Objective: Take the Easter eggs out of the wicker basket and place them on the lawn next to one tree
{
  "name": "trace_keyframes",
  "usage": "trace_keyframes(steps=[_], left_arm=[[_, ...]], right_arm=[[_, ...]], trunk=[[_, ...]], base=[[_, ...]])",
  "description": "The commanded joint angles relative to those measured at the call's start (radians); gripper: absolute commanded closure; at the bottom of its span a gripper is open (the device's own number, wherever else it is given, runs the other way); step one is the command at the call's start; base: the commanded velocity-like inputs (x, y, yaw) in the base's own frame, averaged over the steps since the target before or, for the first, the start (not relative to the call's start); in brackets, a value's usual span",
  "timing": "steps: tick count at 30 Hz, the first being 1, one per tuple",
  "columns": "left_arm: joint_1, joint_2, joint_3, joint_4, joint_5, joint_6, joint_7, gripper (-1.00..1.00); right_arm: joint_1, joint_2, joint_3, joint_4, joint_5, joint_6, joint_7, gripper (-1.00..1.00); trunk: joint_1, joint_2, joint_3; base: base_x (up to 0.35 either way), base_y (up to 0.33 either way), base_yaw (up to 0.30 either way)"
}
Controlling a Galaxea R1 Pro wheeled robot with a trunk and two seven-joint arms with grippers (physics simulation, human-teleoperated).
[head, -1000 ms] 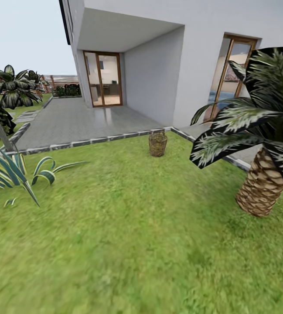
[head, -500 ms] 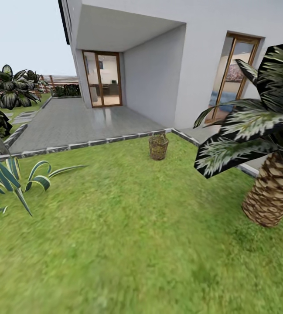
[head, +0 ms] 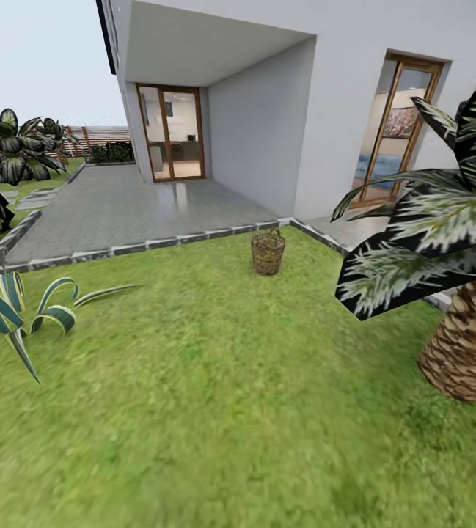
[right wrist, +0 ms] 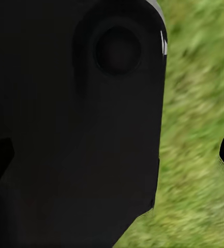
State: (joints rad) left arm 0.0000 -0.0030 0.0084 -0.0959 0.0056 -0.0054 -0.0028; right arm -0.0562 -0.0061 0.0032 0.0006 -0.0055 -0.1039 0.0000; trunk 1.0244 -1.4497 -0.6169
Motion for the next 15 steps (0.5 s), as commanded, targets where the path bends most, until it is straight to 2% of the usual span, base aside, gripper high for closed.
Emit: trace_keyframes(steps=[1, 15], left_arm=[[0.000, 0.000, 0.001, -0.001, 0.001, 0.000, 0.000, -1.00], [0.000, 0.000, 0.001, -0.001, 0.001, 0.000, 0.000, -1.00]], right_arm=[[-0.001, 0.000, 0.001, 0.001, -0.001, -0.003, 0.000, -1.00], [-0.001, 0.000, 0.000, 0.001, -0.001, -0.003, 0.000, -1.00]], trunk=[[0.001, 0.000, -0.001], [0.001, 0.000, -0.001]], base=[[0.332, 0.000, 0.000], [0.331, 0.000, 0.000]])
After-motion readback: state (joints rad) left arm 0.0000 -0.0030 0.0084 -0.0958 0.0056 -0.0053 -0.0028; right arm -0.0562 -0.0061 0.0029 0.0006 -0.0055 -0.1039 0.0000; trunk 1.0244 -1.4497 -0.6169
